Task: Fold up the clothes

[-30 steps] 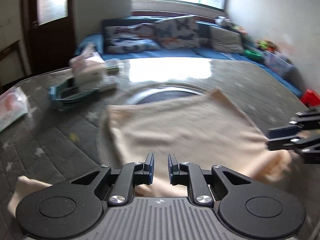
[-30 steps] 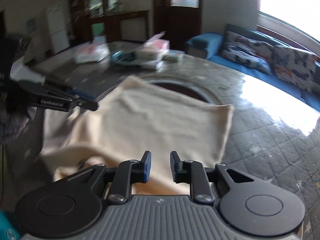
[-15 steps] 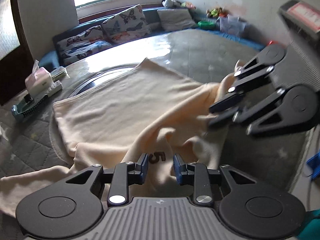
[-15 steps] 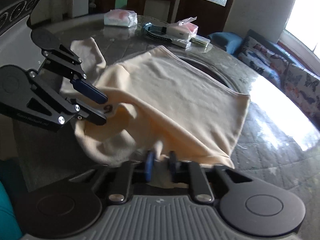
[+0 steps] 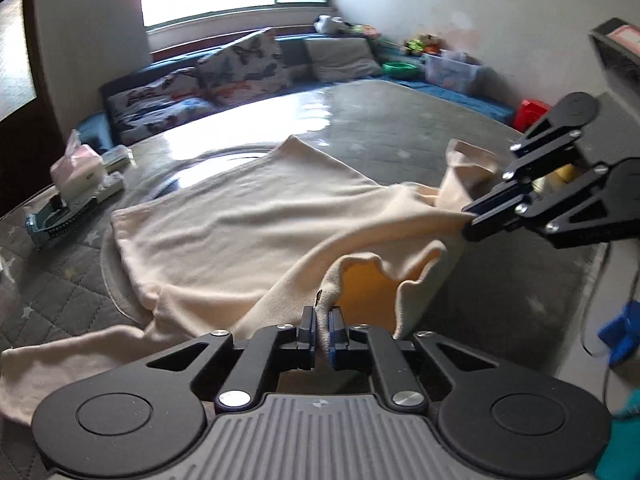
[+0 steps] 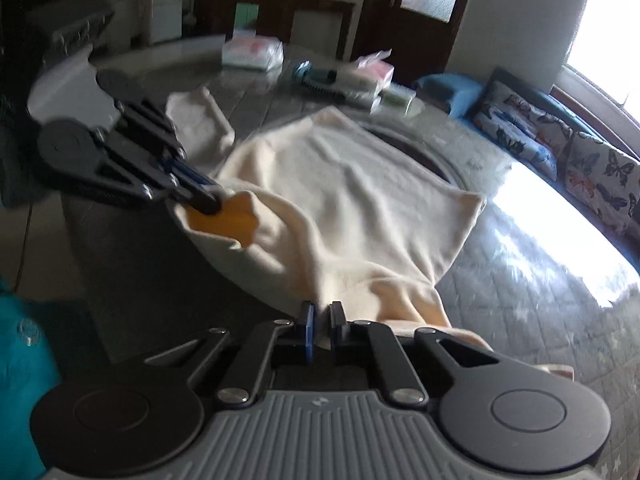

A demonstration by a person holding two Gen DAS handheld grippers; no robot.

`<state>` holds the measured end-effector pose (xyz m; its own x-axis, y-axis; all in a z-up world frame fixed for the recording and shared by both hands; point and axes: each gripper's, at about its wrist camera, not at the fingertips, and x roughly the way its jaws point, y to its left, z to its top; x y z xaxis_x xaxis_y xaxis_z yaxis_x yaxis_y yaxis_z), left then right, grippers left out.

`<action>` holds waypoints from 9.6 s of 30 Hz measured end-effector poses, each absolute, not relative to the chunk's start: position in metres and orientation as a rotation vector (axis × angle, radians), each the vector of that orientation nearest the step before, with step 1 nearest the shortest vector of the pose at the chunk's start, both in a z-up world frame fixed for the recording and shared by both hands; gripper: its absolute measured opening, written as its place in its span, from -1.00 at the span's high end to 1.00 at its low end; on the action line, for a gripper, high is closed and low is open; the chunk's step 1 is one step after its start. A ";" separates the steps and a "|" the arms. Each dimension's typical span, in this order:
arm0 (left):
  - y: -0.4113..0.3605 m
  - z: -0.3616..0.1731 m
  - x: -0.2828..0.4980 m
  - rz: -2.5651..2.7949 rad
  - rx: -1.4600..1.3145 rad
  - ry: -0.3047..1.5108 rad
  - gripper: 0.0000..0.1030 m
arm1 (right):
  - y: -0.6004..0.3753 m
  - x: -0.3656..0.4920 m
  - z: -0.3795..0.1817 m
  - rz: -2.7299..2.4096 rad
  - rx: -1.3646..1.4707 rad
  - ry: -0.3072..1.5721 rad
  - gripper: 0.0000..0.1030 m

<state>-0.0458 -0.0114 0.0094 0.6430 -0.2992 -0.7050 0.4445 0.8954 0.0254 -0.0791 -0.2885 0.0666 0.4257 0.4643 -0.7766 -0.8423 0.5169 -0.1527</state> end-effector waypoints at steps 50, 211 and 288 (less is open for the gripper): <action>-0.087 -0.025 0.006 -0.676 0.106 0.830 0.80 | -0.437 0.056 0.008 0.148 -0.032 0.859 0.64; -0.053 0.051 -0.015 -0.338 -0.054 0.565 0.66 | -0.288 -0.032 0.054 0.639 -0.199 0.668 0.30; 0.070 -0.015 -0.008 -0.049 -0.079 0.691 0.79 | -0.265 -0.022 0.032 0.690 -0.237 0.701 0.95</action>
